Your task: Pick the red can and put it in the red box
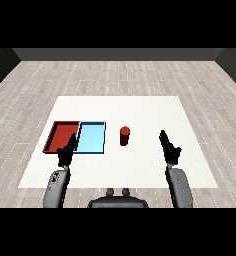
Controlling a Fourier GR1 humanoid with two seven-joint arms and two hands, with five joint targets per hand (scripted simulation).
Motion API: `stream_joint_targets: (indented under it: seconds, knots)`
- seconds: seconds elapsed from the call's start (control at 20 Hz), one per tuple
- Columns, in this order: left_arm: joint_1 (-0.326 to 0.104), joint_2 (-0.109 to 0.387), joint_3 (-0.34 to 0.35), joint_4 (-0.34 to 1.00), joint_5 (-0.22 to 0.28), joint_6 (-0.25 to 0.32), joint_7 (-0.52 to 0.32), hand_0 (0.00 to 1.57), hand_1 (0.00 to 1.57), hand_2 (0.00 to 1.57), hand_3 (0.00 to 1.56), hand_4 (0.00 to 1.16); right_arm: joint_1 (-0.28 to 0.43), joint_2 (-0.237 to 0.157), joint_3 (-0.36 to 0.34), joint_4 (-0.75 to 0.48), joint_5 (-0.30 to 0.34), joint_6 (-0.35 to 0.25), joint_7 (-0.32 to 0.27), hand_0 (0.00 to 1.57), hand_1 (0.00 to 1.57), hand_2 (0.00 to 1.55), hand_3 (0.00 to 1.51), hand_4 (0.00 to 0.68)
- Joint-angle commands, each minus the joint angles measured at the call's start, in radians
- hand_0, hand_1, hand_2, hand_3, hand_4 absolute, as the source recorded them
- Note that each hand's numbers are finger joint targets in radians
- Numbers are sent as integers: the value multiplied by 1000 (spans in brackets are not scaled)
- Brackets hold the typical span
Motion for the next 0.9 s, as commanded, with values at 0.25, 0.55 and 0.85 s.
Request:
stream_joint_targets:
  seconds: [0.25,0.55,0.85]
  knots:
    - [5,9,23,-45,-29,-23,36,0,0,0,0,0,-51,-53,-88,117,-32,98,-42,0,0,0,0,0]
    - [11,-64,49,-51,58,-66,-456,0,0,0,0,0,-50,-15,-97,-8,-136,156,-243,0,0,0,0,0]
    - [111,-88,11,-141,47,-71,-459,0,0,0,0,0,-7,-28,-125,45,-168,222,-314,0,0,0,0,0]
